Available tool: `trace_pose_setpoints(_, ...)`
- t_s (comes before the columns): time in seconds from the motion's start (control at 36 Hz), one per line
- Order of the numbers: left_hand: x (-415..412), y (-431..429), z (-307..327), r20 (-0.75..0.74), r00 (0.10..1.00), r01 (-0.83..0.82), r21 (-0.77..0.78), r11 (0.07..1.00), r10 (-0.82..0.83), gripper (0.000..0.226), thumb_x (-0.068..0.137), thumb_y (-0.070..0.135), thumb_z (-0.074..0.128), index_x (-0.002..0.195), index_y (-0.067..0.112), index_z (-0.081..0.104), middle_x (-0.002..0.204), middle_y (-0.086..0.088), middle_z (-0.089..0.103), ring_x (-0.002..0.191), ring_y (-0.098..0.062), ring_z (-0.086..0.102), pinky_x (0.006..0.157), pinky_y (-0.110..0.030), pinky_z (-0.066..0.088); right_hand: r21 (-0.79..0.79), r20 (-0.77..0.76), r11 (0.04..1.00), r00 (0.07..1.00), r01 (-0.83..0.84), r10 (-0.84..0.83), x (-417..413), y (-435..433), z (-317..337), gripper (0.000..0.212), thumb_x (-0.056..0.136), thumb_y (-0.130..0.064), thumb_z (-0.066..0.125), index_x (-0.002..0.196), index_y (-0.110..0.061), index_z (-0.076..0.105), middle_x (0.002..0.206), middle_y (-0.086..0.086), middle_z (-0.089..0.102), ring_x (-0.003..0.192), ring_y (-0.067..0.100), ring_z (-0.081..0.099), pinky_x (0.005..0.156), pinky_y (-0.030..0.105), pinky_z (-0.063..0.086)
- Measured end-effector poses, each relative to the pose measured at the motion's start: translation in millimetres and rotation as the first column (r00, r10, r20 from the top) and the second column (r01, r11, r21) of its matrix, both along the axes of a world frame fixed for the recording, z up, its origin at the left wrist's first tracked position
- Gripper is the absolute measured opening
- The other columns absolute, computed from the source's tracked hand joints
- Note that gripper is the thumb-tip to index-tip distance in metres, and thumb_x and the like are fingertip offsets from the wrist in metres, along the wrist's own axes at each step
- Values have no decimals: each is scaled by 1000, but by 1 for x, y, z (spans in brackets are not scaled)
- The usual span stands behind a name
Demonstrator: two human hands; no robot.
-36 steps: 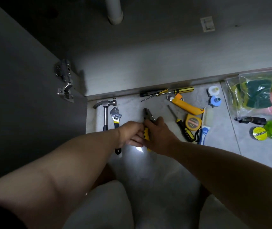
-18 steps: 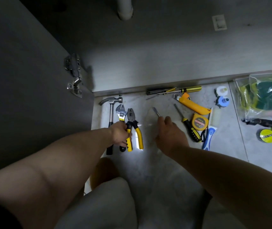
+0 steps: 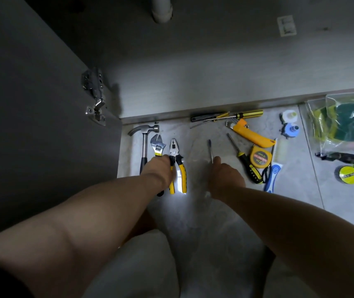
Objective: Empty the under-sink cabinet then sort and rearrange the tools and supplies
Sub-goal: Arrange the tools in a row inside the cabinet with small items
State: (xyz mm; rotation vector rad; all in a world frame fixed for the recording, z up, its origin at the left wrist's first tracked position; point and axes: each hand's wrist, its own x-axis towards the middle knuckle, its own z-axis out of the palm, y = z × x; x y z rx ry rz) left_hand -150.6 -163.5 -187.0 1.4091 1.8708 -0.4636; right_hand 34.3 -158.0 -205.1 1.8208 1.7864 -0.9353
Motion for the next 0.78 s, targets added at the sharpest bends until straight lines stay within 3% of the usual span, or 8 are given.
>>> trace_pose_setpoints(0.11, 6, -1, -2, 57, 989, -135, -5, 991, 135, 33, 102, 31, 47, 123, 6, 54, 118, -17, 63, 100, -29, 64, 76, -33, 49, -15, -101, 1000, 995, -21, 20, -7, 0, -5, 64, 89, -17, 66, 143, -14, 31, 125, 14, 58, 113, 32, 61, 94, 43, 54)
trace_pose_setpoints(0.22, 13, -4, -11, 47, 976, -208, -45, 977, 211, 64, 92, 61, 56, 126, 7, 45, 115, -15, 63, 103, -32, 64, 74, -33, 46, -3, -186, 999, 981, -46, 45, -16, 0, -5, 48, 90, -15, 64, 131, -13, 39, 119, 15, 61, 109, 34, 62, 92, 44, 54)
trace_pose_setpoints(0.33, 16, -5, -21, 20, 980, -195, -44, 980, 196, 76, 85, 59, 69, 130, 6, 39, 118, -14, 63, 108, -32, 64, 76, -33, 48, -6, -222, 991, 967, -132, 128, -14, 4, -2, 47, 93, -14, 57, 136, -8, 37, 120, 18, 61, 109, 34, 62, 91, 43, 54)
trace_pose_setpoints(0.44, 19, -4, -23, -4, 987, -160, -43, 986, 160, 73, 87, 53, 69, 131, 3, 38, 119, -13, 62, 109, -30, 64, 73, -31, 43, 182, -72, 963, 974, -199, 215, 8, 16, 7, 52, 91, -19, 61, 136, -14, 35, 128, 13, 49, 106, 33, 61, 75, 40, 54)
trace_pose_setpoints(0.53, 20, -3, -25, -2, 987, -161, -35, 986, 161, 69, 87, 48, 70, 130, 4, 38, 119, -13, 62, 110, -31, 63, 73, -31, 42, 310, 69, 938, 987, -157, 142, 32, 25, 11, 56, 89, -17, 66, 135, -13, 35, 133, 15, 43, 107, 34, 61, 70, 40, 53)
trace_pose_setpoints(0.64, 18, -5, -27, 5, 987, -161, -13, 987, 162, 68, 86, 47, 71, 129, 5, 39, 115, -11, 61, 104, -28, 62, 70, -31, 40, 266, 189, 962, 982, -66, 15, 57, 34, 9, 37, 98, -19, 51, 132, -9, 39, 129, 16, 51, 111, 38, 61, 75, 42, 49)
trace_pose_setpoints(0.78, 17, -3, -27, -10, 989, -148, -14, 989, 148, 72, 87, 46, 71, 133, 3, 37, 95, -3, 49, 83, -18, 50, 65, -29, 38, 228, 179, 973, 984, -46, 5, 63, 35, 6, 28, 102, -24, 44, 127, -12, 47, 120, 13, 62, 110, 35, 62, 76, 43, 49)
